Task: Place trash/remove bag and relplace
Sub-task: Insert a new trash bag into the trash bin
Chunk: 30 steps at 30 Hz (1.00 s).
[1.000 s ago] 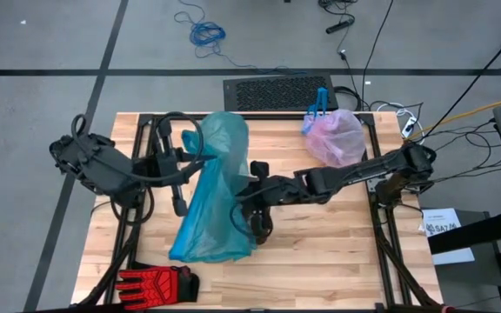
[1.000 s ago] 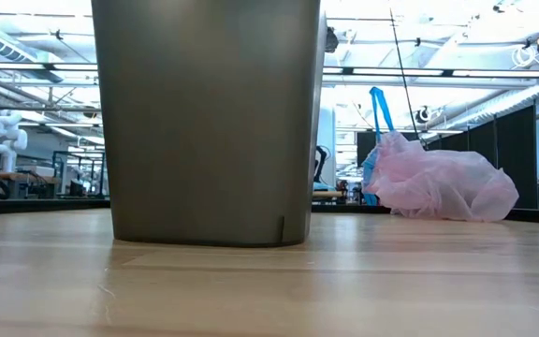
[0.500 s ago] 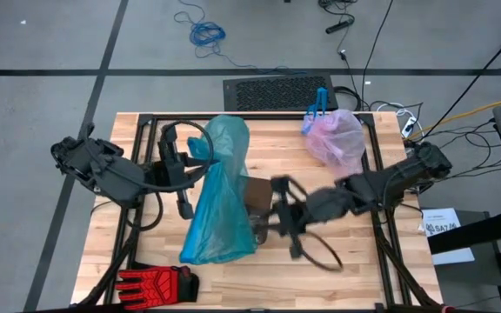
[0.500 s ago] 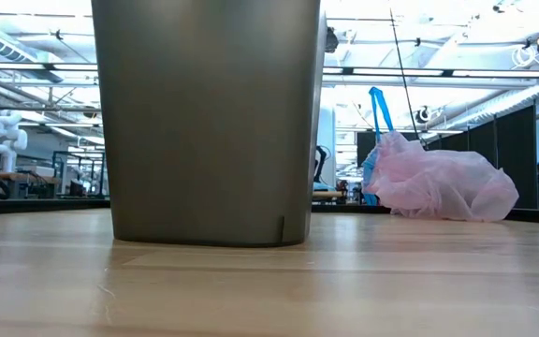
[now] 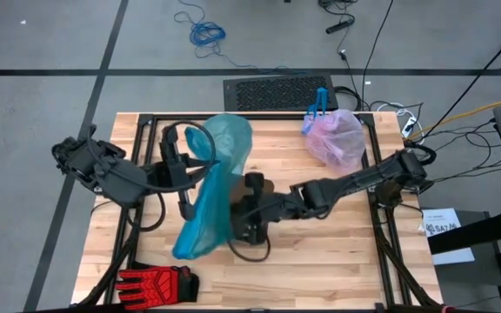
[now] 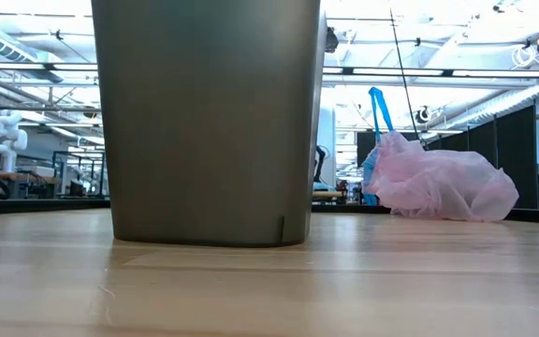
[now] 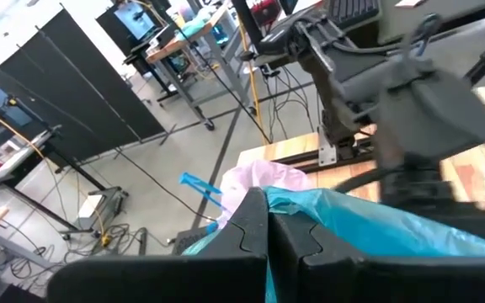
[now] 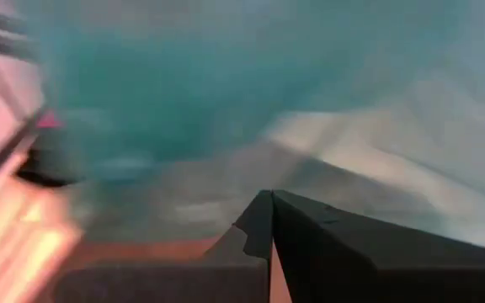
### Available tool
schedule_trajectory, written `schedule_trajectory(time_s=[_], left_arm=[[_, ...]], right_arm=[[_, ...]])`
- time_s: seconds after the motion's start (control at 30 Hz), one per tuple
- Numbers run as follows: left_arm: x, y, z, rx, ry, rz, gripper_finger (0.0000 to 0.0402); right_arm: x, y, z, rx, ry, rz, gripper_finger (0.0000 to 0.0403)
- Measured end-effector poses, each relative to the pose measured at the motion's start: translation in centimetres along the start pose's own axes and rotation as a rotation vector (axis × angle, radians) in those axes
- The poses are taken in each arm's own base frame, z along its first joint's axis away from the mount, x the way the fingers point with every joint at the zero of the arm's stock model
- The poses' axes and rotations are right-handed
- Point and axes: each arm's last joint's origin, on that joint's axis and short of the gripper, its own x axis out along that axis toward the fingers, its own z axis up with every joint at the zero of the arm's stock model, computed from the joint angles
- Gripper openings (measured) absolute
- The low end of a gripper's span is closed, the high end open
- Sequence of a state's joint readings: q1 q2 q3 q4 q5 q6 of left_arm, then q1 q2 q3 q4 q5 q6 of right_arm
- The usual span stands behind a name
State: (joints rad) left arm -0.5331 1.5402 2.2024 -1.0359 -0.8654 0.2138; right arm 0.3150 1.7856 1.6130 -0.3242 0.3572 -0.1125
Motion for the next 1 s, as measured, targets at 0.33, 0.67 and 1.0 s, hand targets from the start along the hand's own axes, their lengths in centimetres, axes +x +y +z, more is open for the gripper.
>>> schedule_trajectory(time_s=[0.33,0.67,1.0], left_arm=[[1.8,-2.4,0.1,0.018,0.032,-0.012,0.0000],[2.0,-3.5,2.8,-0.019,-0.160,-0.019,0.0000],[2.5,-4.1,2.4,-0.028,-0.133,-0.050,0.0000]], right_arm=[[-3.6,-0.6,0.1,0.038,0.087,0.075,0.0001],[-7.9,-3.5,2.0,-0.020,0.007,-0.368,0.0000],[-10.0,-10.2,0.6,0.067,0.143,-0.712,0.0000]])
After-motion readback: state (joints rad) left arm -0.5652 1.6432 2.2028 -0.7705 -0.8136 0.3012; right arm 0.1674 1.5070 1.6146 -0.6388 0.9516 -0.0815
